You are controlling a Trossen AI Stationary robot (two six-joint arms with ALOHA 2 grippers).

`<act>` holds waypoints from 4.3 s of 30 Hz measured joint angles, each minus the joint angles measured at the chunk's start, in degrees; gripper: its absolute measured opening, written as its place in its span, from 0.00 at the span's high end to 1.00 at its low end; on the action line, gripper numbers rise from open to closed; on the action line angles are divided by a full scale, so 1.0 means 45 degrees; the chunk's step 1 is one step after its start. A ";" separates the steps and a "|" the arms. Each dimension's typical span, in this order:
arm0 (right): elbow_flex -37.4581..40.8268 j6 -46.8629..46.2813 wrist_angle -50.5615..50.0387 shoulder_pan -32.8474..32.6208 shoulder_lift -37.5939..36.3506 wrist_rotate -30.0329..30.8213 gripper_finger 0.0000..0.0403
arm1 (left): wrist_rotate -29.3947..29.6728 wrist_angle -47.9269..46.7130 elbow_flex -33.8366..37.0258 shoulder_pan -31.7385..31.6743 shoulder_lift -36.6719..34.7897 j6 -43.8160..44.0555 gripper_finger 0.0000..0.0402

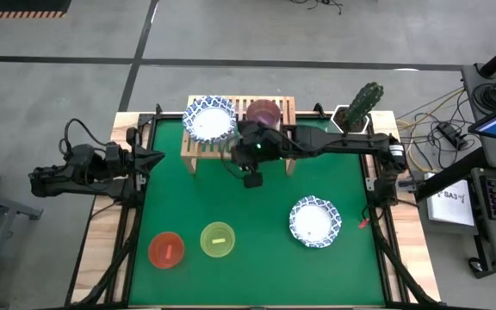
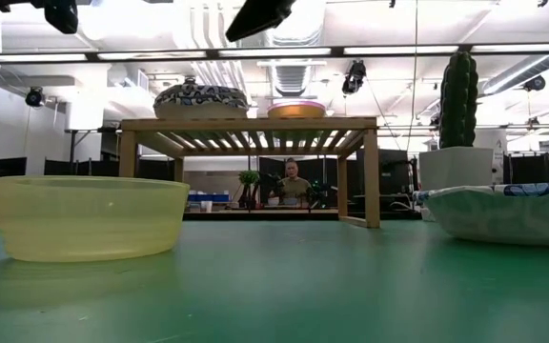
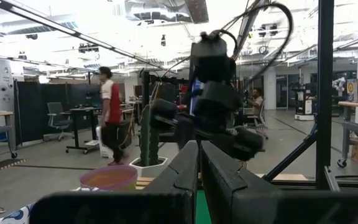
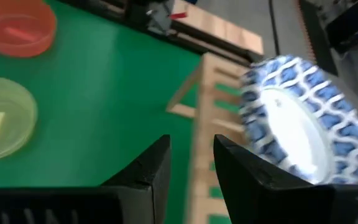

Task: Place and stack bowls onto a shelf
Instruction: Stack the yellow bowl on top of the purple bowl on the shelf

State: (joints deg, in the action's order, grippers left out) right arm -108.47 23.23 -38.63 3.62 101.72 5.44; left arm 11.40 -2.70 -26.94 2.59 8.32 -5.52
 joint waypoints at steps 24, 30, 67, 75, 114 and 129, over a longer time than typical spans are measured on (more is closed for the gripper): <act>1.0011 -0.3875 0.7095 -0.2100 -0.5151 0.0031 0.81 | 0.0005 0.0024 -0.0005 0.0000 0.0901 0.0982 1.00; 1.1959 -0.4209 0.9639 -0.2174 -0.5286 0.0129 0.80 | 0.0001 0.0054 0.0116 0.0000 0.1938 0.2393 1.00; 1.2717 -0.3794 0.9816 -0.2303 -0.5151 0.0143 0.83 | -0.2778 -0.4938 -0.3821 0.2725 1.5186 0.7875 0.83; 1.2717 -0.3820 0.9631 -0.2303 -0.5153 0.0139 0.83 | -0.2673 -0.5414 -0.4480 0.2725 1.6410 0.7330 0.55; 1.2591 -0.5601 0.9795 -0.2303 -0.4882 0.0149 0.77 | 0.1426 -0.2138 -0.3968 0.2522 1.7155 0.7708 0.92; 0.9069 -0.6463 0.6759 -0.2303 -0.2063 0.0147 0.63 | 0.1854 -0.1966 -0.3983 0.2458 1.5954 0.4049 0.67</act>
State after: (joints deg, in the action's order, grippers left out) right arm -67.66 -5.85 -8.21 -6.74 92.44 6.10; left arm 19.74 -11.55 -44.86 13.65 80.11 12.70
